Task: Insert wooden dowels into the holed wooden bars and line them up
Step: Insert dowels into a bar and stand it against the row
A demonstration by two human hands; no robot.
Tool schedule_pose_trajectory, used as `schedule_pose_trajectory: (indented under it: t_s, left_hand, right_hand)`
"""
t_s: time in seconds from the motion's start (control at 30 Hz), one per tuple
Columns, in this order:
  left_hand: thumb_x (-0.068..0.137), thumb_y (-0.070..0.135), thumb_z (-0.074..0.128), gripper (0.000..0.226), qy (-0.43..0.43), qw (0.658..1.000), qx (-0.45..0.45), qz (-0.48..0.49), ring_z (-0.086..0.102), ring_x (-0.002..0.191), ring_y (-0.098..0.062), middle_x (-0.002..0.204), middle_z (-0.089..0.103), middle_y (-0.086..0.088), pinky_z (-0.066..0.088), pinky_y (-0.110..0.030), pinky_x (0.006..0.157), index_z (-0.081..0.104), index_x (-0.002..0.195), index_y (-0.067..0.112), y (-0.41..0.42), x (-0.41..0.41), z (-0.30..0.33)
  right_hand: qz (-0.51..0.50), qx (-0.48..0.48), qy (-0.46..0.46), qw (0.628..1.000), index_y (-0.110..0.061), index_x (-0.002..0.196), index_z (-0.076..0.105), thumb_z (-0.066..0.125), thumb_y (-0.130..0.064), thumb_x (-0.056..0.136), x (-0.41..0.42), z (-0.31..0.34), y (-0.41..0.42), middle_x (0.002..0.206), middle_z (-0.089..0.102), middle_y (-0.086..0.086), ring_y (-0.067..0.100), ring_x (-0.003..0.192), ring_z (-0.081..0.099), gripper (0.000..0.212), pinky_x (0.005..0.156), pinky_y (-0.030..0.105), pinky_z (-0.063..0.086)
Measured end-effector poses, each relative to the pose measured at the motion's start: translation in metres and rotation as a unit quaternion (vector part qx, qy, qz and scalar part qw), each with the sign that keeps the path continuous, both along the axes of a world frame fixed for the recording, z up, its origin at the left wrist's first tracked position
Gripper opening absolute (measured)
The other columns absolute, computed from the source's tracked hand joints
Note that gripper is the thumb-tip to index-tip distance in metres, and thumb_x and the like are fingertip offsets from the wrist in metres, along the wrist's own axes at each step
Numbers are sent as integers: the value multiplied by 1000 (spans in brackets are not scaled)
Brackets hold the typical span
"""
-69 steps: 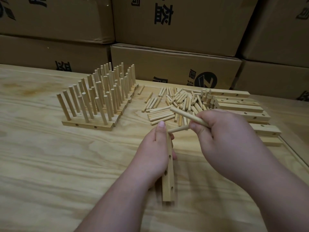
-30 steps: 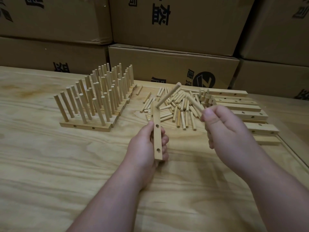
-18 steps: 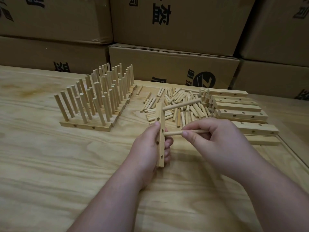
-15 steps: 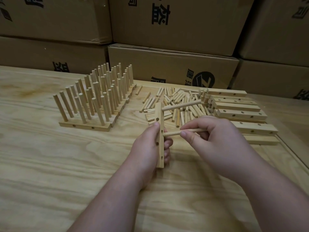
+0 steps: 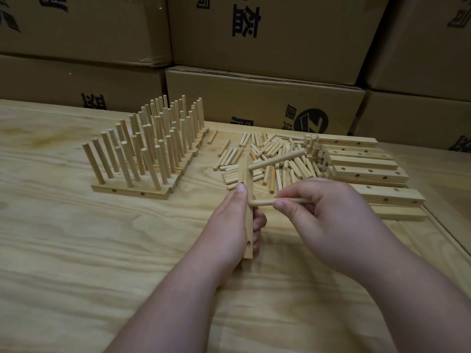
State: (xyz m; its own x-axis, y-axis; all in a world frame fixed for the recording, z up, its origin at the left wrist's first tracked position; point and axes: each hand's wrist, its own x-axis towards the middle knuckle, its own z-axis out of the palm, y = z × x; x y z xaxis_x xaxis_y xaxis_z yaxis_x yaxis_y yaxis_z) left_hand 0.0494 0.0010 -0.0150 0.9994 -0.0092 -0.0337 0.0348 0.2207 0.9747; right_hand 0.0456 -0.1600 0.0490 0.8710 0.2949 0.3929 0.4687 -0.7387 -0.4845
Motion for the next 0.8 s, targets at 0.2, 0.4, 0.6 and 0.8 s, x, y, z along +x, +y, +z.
schedule_pose_trajectory:
  t_s: [0.2,0.4,0.6,0.8]
  left_hand:
    - [91,63,35,42,-7,1000,26,13,42,49,-14,61,51,3,39,-29,47,55,79,29,-2,-1,-1]
    - [106,51,31,45,-21,1000,17,-5,42,45,-16,60,49,0,39,-26,44,52,88,17,1,-1,-1]
    - [95,57,37,42,-23,999,-21,-7,39,45,-15,59,48,0,38,-28,43,58,80,25,2,0,-2]
    - [104,53,33,44,-13,1000,-18,19,39,48,-14,60,49,1,38,-28,44,52,91,15,1,0,-2]
  right_hand:
    - [-9,-71,-44,996,-31,95,74,57,-45,91,-7,7,9,78,61,-17,4,76,56,23,64,32,50]
    - [-9,13,38,999,-42,82,68,63,-43,91,-3,4,4,68,65,-19,-4,76,60,10,58,25,50]
    - [-2,75,78,994,-47,75,64,67,-40,92,2,-4,4,75,67,-28,-13,83,60,18,63,14,45]
    - [-19,50,46,997,-40,89,72,64,-40,93,-2,-6,11,77,67,-26,-8,82,62,9,66,15,49]
